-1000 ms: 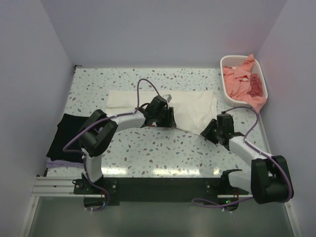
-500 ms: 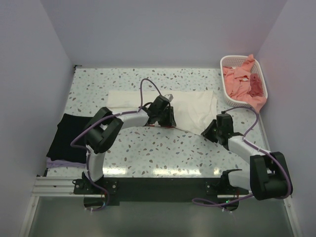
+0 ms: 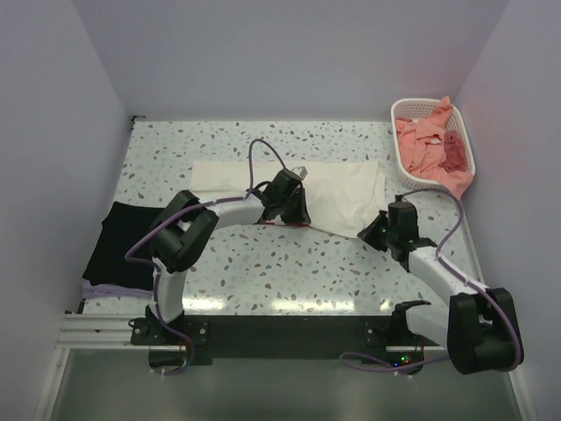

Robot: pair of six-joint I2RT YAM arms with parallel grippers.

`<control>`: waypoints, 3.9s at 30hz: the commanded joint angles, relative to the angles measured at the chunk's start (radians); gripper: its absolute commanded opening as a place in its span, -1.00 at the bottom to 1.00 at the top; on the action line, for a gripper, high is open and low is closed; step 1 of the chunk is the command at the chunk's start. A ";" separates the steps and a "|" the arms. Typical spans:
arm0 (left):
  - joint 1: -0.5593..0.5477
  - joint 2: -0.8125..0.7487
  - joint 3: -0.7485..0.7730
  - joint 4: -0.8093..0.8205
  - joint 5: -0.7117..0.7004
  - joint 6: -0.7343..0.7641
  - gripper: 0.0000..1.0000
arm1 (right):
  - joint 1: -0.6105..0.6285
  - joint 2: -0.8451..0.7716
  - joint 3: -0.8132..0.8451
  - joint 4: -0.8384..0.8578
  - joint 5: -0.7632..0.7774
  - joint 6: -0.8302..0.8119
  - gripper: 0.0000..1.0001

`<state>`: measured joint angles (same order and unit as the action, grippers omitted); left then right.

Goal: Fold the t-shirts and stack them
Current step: Fold the tshirt

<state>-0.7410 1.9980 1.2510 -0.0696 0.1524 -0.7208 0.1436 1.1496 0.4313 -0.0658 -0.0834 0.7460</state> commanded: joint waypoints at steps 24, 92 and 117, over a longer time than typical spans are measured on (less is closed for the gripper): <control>0.006 -0.062 0.022 -0.064 -0.050 -0.009 -0.97 | -0.002 -0.061 -0.019 -0.075 -0.055 -0.016 -1.00; 0.161 -0.101 -0.018 -0.197 -0.401 0.084 -0.80 | 0.203 0.763 0.830 -0.175 0.143 -0.125 -0.10; -0.110 -0.071 -0.121 -0.225 -0.384 -0.072 -0.80 | 0.194 1.173 1.353 -0.404 0.125 -0.399 -0.08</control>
<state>-0.7856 1.9022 1.1419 -0.2138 -0.3771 -0.7082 0.3458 2.2330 1.7336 -0.4633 0.0669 0.4255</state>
